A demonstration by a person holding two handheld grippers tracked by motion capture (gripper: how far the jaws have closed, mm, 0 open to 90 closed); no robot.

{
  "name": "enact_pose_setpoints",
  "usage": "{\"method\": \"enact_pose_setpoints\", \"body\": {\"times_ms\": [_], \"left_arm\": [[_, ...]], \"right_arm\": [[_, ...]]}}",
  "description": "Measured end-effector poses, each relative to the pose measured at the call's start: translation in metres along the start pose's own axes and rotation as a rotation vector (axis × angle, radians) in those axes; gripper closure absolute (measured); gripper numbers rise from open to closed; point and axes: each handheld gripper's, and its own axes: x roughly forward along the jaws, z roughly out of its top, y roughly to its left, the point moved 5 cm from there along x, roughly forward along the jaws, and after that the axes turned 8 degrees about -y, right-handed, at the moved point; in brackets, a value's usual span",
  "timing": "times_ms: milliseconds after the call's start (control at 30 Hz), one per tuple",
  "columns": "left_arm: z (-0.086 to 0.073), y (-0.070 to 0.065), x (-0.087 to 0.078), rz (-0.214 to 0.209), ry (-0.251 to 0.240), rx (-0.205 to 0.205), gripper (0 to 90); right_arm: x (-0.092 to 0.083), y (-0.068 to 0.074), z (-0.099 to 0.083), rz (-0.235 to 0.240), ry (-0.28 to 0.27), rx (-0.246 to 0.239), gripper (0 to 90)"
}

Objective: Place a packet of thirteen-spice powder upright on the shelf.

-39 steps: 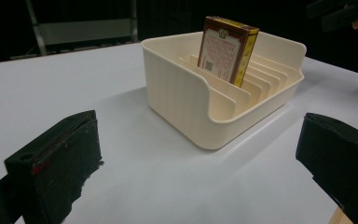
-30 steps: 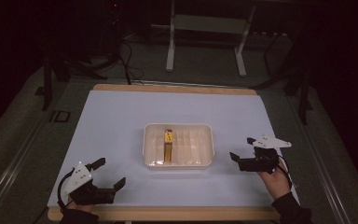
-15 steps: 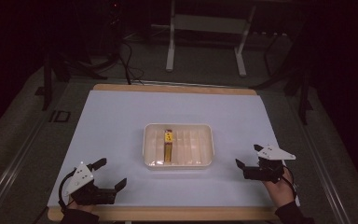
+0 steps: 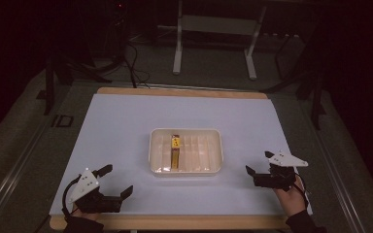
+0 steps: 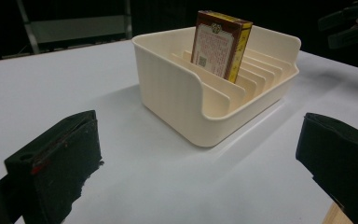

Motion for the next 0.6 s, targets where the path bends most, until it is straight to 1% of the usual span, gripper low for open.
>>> {"method": "enact_pose_setpoints", "body": {"times_ms": [167, 233, 300, 600], "left_arm": [[-0.0001, -0.0002, 0.0005, -0.003, 0.001, 0.0, 0.1], [0.0, -0.0005, 0.0005, -0.005, 0.001, -0.001, 0.1], [0.0002, -0.0007, 0.0004, -0.005, -0.001, -0.001, 0.1], [-0.0001, -0.0007, 0.0008, -0.004, 0.004, 0.002, 0.1]], "right_arm": [[0.0007, 0.0002, -0.0004, 0.001, 0.003, 0.0, 11.2], [0.0015, 0.0002, -0.0012, -0.004, 0.013, -0.005, 11.2], [0.0019, 0.0002, -0.0018, 0.0, 0.015, 0.005, 11.2], [0.0018, -0.0008, -0.0024, -0.002, 0.015, 0.007, 11.2]]}}
